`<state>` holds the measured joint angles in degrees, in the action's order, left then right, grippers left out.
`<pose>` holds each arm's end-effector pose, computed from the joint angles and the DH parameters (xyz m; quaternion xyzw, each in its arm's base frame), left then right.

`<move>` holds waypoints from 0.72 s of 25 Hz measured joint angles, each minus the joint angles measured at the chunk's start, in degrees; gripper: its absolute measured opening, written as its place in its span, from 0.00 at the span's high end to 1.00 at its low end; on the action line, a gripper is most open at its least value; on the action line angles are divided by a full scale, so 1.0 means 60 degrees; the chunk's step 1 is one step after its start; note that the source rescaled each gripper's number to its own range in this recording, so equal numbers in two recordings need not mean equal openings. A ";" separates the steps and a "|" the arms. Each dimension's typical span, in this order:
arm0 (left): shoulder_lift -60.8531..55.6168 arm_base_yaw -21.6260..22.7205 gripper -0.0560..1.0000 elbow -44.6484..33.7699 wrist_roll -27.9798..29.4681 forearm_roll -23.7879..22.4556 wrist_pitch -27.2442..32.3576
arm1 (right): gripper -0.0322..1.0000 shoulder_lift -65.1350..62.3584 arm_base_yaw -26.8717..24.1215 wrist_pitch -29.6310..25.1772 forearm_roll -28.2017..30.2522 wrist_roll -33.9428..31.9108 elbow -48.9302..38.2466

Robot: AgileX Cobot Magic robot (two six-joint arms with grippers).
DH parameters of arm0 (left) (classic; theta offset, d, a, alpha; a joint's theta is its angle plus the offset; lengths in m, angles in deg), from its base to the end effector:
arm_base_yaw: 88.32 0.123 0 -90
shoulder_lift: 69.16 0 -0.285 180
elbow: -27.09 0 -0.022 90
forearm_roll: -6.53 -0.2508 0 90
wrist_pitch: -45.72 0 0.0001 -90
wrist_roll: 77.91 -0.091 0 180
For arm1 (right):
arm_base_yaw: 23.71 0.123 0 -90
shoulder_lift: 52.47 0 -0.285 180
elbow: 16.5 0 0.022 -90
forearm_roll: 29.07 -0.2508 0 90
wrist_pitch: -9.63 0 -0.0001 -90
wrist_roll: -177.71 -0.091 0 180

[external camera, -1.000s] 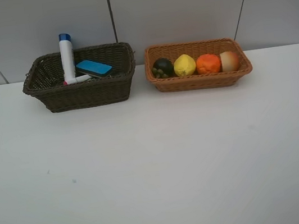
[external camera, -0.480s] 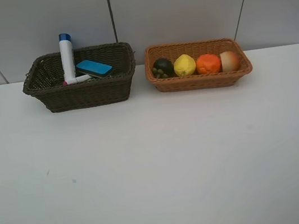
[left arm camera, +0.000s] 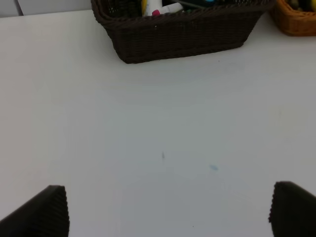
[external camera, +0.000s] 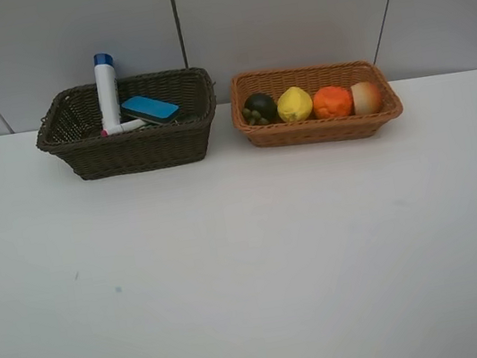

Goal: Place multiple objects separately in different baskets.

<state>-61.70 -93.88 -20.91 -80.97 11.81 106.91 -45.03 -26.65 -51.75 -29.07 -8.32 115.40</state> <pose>-0.0081 -0.0066 0.2797 0.0662 0.8476 -0.0574 0.5234 -0.0072 0.0004 0.2787 0.0666 0.8497 0.0141 0.5229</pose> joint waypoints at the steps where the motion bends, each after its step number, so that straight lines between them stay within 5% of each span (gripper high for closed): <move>1: 0.0000 0.0000 0.00 0.0000 0.0000 0.0000 0.0000 | 0.00 0.0000 0.0000 0.0000 0.0000 0.0000 0.0000; 18: 0.0000 0.0000 0.00 0.0000 0.0000 0.0000 0.0000 | 0.00 0.0000 0.0000 0.0005 0.0000 0.0000 0.0000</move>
<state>-61.70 -93.88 -20.91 -80.97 11.81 106.91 -45.03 -26.65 -51.71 -29.07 -8.32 115.40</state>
